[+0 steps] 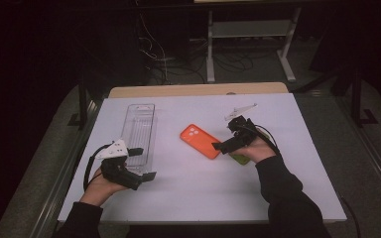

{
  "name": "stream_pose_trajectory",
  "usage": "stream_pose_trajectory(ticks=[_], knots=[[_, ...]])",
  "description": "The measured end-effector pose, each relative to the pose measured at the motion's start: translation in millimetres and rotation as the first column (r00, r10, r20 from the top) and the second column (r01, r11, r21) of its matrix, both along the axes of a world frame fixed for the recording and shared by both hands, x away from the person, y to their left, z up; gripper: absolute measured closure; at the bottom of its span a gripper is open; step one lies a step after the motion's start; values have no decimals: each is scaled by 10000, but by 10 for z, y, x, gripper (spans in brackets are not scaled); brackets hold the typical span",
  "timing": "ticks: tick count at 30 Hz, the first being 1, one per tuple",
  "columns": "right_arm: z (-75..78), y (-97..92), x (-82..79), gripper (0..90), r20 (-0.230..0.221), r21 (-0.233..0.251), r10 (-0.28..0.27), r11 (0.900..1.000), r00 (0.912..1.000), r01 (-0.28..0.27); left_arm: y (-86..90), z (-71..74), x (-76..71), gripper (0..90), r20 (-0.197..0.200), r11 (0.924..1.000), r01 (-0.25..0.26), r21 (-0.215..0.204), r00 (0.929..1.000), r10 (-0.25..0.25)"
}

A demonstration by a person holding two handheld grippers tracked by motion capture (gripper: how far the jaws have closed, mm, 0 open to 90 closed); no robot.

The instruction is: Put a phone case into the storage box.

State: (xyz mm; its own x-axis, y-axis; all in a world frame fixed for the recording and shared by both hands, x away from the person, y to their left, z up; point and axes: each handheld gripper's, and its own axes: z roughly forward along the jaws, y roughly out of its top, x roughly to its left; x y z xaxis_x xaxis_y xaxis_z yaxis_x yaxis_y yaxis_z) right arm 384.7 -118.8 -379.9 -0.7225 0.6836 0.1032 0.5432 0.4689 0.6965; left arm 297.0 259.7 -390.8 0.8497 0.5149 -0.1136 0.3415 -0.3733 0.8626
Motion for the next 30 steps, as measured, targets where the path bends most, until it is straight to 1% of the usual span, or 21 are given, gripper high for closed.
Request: stream_pose_trajectory(ticks=[2, 3, 4, 5, 9, 14, 15, 22, 23, 24, 28, 29, 30], knots=[[10, 20, 26, 2, 30, -26, -52, 10000, 10000, 52, -3, -3, 1, 0, -22, 10000, -11, -21, 10000, 11], [28, 42, 66, 2, 28, 8, -29, 10000, 10000, 29, -3, -5, 1, 0, -21, 10000, -7, -14, 10000, 7], [31, 49, 81, 2, 98, -56, -9, 10000, 10000, 10, -3, -5, 1, 0, -21, 10000, -7, -14, 10000, 7], [41, 66, 98, 2, 23, -17, -13, 10000, 10000, 13, -3, -2, 0, 0, -6, 10000, -2, -26, 10000, 2], [68, 127, 153, 2, 28, -105, 41, 9999, 10000, -41, 0, -1, 1, 0, -29, 10000, 5, -13, 10000, -5], [96, 183, 204, 2, -20, -56, 49, 10000, 10000, -49, 2, 2, -2, 0, -44, 10000, -8, -37, 10000, 8], [101, 217, 236, 2, 39, -104, 136, 9999, 9999, -136, 2, 2, -2, 0, -35, 10000, -7, -41, 10000, 7], [93, 305, 317, 3, -152, 49, 121, 9999, 9998, -120, 4, 3, 0, 0, -45, 10000, -7, -36, 10000, 7], [91, 324, 332, 3, -226, 75, 35, 10000, 9997, -33, 4, 4, -1, 0, -46, 10000, -12, -43, 10000, 12], [75, 352, 367, 2, -107, -31, 128, 9999, 9999, -129, 4, 4, -3, 0, -55, 10000, -24, -62, 10000, 24], [63, 431, 426, 1, -179, -80, 35, 10000, 9998, -37, 5, 7, -6, 0, -83, 9999, -58, -85, 9999, 57], [54, 447, 445, 2, -119, -86, 35, 10000, 9999, -36, 6, 7, -6, 0, -84, 9999, -66, -102, 9999, 65], [51, 462, 456, 1, -176, -71, -9, 10000, 9998, 8, 8, 7, -4, 0, -66, 9999, -61, -106, 10000, 61]])
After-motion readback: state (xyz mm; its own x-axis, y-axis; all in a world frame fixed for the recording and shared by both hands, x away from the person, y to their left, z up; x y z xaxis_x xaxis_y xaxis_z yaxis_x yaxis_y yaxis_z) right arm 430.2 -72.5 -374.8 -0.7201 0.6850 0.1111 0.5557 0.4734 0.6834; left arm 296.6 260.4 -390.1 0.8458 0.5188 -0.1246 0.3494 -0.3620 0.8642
